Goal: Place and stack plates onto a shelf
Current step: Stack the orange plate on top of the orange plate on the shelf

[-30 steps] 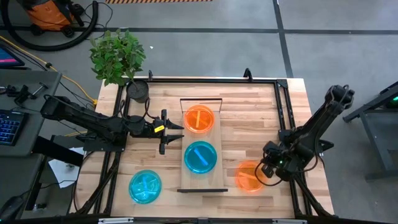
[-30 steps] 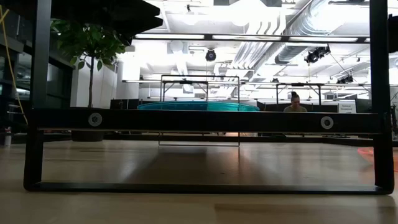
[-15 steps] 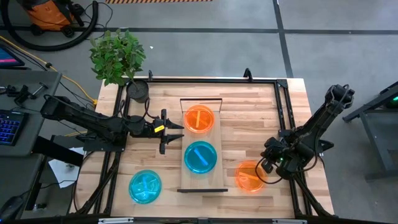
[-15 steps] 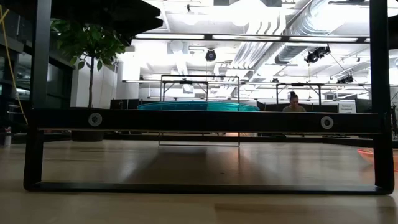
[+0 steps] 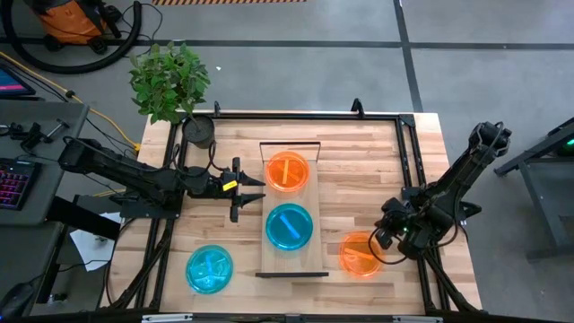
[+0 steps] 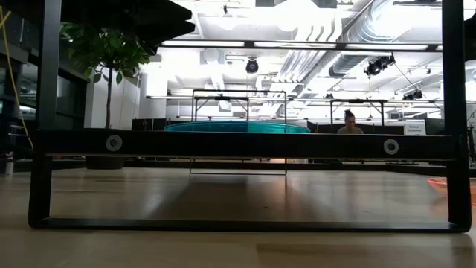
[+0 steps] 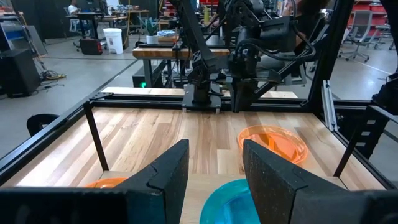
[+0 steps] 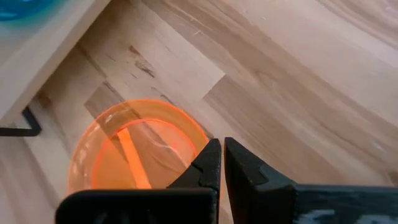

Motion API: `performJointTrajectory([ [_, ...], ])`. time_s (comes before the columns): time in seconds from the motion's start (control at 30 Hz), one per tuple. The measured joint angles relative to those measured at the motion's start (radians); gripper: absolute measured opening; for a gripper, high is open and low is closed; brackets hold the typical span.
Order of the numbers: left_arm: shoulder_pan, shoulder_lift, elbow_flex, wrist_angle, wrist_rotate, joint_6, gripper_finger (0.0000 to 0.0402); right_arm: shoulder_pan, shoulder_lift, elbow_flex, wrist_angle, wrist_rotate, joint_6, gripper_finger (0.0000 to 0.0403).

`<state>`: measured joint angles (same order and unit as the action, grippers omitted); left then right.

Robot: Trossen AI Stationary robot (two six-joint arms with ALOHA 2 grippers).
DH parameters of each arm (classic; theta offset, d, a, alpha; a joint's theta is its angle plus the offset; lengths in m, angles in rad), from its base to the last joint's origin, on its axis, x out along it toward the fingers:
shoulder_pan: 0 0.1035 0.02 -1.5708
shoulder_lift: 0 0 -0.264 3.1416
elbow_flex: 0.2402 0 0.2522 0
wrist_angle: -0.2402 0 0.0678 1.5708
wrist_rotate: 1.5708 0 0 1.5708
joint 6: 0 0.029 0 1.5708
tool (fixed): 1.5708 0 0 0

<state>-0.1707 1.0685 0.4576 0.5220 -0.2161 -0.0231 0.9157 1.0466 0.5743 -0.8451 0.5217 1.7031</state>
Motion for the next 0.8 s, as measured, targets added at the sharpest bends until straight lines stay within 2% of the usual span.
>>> performJointTrajectory([
  [0.13, 0.000, 0.000, 0.000, 0.000, 0.000, 0.000, 0.0141, 0.000, 0.000, 0.000, 0.067, 0.000, -0.053, 0.0000],
  [0.37, 0.000, 0.000, 0.000, 0.000, 0.000, 0.000, 0.0141, -0.006, 0.081, 0.000, 0.449, 0.082, -0.412, 0.0000],
  [0.5, 0.000, 0.000, 0.000, 0.000, 0.000, 0.000, 0.0141, -0.034, 0.169, 0.000, 0.628, 0.060, -0.560, 0.0000],
  [0.57, 0.000, 0.000, 0.000, 0.000, 0.000, -0.001, 0.0141, -0.051, 0.209, 0.000, 0.689, 0.018, -0.586, 0.0000],
  [0.63, 0.000, 0.000, 0.000, 0.000, 0.000, -0.002, 0.0141, -0.072, 0.246, 0.000, 0.727, -0.067, -0.593, 0.0000],
  [0.73, 0.000, 0.000, 0.000, 0.000, 0.000, -0.002, 0.0141, -0.097, 0.305, 0.000, 0.754, -0.190, -0.583, 0.0000],
  [0.8, 0.000, 0.000, 0.000, 0.000, 0.000, -0.002, 0.0141, -0.113, 0.344, 0.000, 0.762, -0.235, -0.584, 0.0000],
])
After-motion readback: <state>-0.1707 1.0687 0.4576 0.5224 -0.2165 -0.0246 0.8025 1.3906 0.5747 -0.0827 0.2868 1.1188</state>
